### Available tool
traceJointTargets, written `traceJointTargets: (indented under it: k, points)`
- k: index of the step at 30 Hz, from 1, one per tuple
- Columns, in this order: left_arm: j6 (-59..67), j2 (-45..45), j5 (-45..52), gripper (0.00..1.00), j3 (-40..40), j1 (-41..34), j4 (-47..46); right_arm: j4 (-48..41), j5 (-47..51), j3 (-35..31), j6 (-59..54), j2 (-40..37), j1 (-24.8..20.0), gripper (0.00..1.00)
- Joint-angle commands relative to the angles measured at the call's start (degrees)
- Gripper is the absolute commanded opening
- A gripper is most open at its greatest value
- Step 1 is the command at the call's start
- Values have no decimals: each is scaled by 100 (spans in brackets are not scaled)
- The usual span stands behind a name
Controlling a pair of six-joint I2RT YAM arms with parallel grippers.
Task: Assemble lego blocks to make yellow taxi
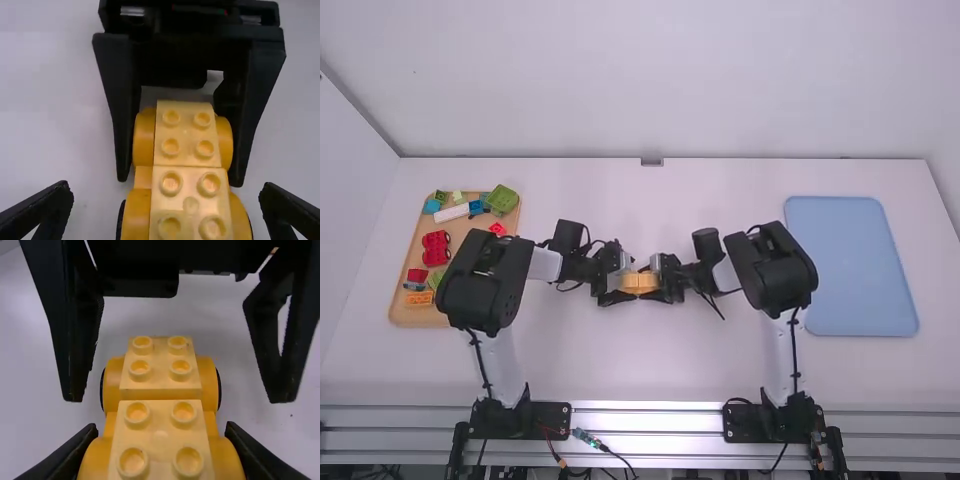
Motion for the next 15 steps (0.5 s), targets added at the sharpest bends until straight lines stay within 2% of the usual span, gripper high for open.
traceJointTargets:
  k: [1,7,9,10,11,12,13,14,15]
  points:
    - [-291,-13,213,99,83,212,-101,-9,-162,-11,-9,81,-129,39]
    - [-278,-348,1515,100,304,892,-426,-9,-223,-33,-15,81,-304,41]
    - [-271,-363,1841,97,306,990,-448,28,-291,-59,-15,81,-339,41]
    - [-273,-363,1920,92,297,988,-439,28,-291,-61,-11,81,-348,41]
    - [-278,-361,1935,79,286,966,-452,20,-273,-61,-15,81,-354,41]
    - [-264,-361,1859,52,254,892,-459,-7,-264,-46,-9,81,-358,41]
    - [-273,-361,1826,39,238,859,-459,-13,-267,-37,-9,81,-361,41]
    - [-271,-361,1754,16,212,796,-446,-9,-275,-42,20,81,-369,41]
    - [-273,-361,1658,2,160,699,-376,39,-291,-57,31,81,-369,41]
